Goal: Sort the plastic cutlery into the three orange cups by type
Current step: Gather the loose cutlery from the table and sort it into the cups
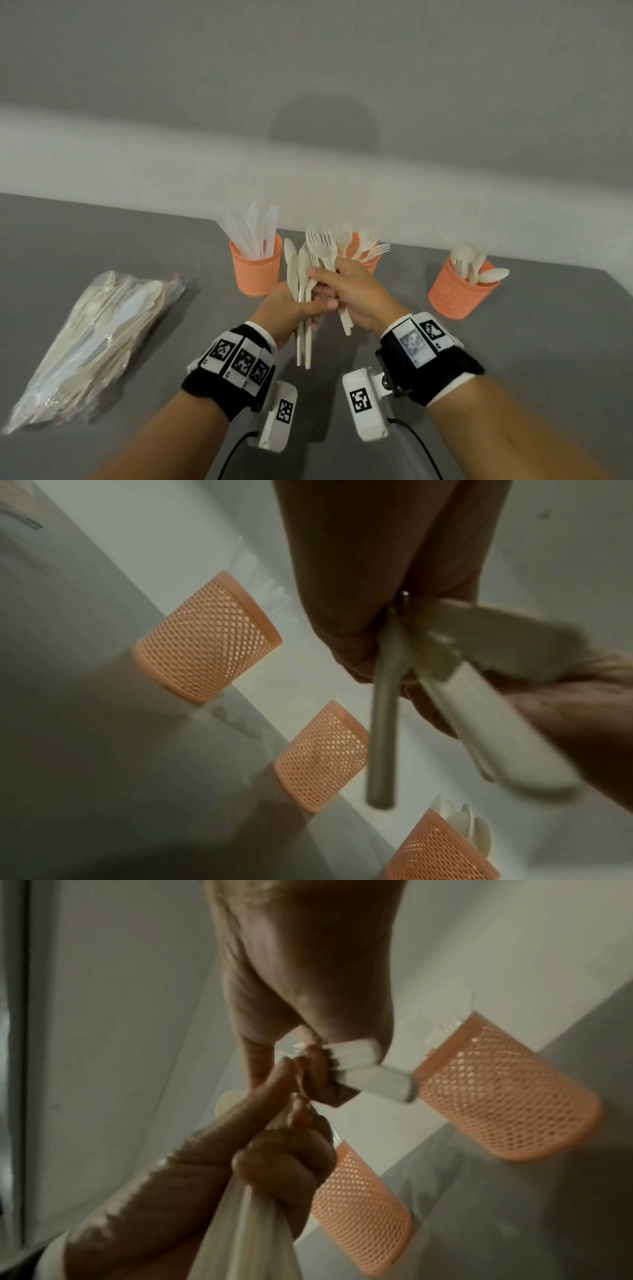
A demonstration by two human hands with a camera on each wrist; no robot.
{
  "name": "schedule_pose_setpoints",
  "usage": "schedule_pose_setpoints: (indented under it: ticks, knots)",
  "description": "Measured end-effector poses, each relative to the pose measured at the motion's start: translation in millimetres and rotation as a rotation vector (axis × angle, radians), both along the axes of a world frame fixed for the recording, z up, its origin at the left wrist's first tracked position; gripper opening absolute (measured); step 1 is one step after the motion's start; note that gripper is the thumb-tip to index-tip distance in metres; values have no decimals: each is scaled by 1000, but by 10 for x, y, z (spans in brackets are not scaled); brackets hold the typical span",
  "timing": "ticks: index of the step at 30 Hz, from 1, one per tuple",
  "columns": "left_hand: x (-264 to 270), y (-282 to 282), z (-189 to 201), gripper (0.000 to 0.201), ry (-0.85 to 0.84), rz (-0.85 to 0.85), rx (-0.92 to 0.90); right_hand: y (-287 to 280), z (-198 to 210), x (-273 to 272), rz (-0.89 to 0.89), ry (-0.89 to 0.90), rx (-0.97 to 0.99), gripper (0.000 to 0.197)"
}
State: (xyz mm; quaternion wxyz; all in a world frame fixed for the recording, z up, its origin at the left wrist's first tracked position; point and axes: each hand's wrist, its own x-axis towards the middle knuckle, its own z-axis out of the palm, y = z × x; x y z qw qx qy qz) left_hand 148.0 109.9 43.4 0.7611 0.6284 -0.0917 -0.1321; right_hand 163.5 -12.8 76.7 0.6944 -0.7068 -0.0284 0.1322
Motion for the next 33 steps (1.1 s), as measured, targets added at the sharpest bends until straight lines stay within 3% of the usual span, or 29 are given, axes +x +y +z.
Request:
schedule_pose_setpoints:
  ticks: [2,6,9,14,17,20,23,26,29,31,33]
  knots:
    - [-31,-40,47,6,29,-25,-17,-110,-23,42,-56,39,77,11]
    - [-19,-92,37,18,192,46,-129,-324,-28,184,-151,80,313,13]
    - [22,-79,-31,20,238,164,-128,-512,161,353,-303,-41,443,10]
    - [94,-11,-58,19,215,253,-127,-680,334,745,-551,-487,91,11]
    - [137,-16,-5,22,211,279,-155,-595,217,933,-518,-495,-22,15]
    - [197,-14,46,19,189,263,-162,-541,-48,1026,-427,-333,-91,14]
    - [252,-8,98,17,170,254,-167,-573,-212,1035,-435,-269,-162,38]
    - [301,-35,116,21,178,259,-175,-611,-172,1011,-508,-388,-207,45]
    - [311,-130,124,18,185,257,-215,-575,-3,826,-553,-578,-311,32]
    - [307,-219,140,14,197,274,-247,-541,109,623,-428,-583,-322,24]
    - [308,-306,160,20,202,278,-269,-523,165,397,-114,-424,-317,23]
